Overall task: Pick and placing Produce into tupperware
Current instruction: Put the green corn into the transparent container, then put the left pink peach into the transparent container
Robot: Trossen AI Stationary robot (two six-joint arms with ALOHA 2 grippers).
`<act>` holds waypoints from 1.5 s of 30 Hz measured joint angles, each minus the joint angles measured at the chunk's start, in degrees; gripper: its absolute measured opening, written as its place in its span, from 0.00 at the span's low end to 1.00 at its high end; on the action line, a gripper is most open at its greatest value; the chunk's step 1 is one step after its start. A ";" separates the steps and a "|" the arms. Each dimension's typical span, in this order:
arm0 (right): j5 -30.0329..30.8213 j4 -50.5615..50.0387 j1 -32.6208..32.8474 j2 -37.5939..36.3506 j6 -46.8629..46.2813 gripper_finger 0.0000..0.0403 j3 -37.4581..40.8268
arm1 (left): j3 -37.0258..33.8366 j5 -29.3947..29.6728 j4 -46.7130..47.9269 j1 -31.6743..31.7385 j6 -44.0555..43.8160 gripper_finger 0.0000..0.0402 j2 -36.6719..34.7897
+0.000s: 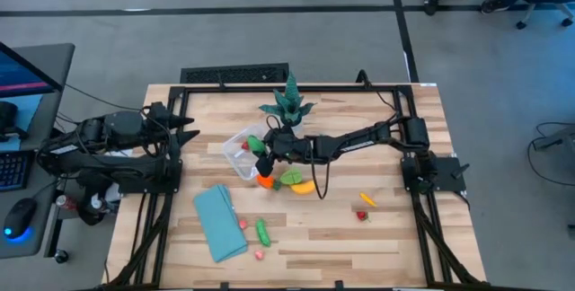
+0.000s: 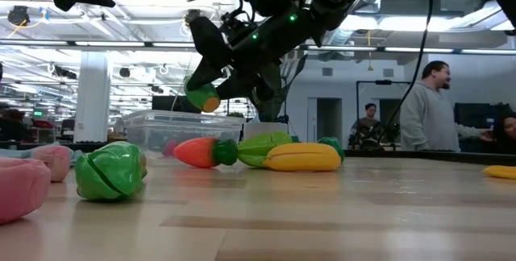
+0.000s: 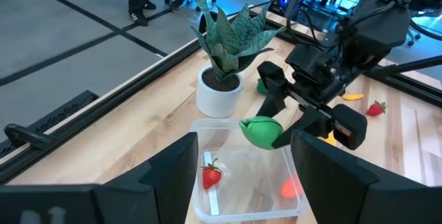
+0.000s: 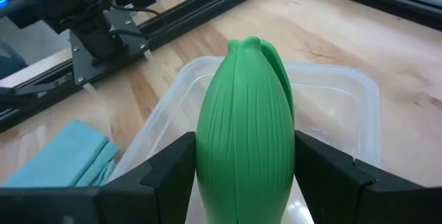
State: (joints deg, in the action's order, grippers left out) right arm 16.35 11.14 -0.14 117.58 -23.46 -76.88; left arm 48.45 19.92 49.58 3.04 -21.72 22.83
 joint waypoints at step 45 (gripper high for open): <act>-12.08 -0.79 1.77 -0.26 -0.02 0.67 0.02 | -4.42 -5.93 -0.88 -0.01 -4.80 0.56 0.22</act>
State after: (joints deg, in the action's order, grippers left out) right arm 4.27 10.35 1.63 117.32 -23.49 -76.86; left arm 44.03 13.99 48.70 3.03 -26.52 23.04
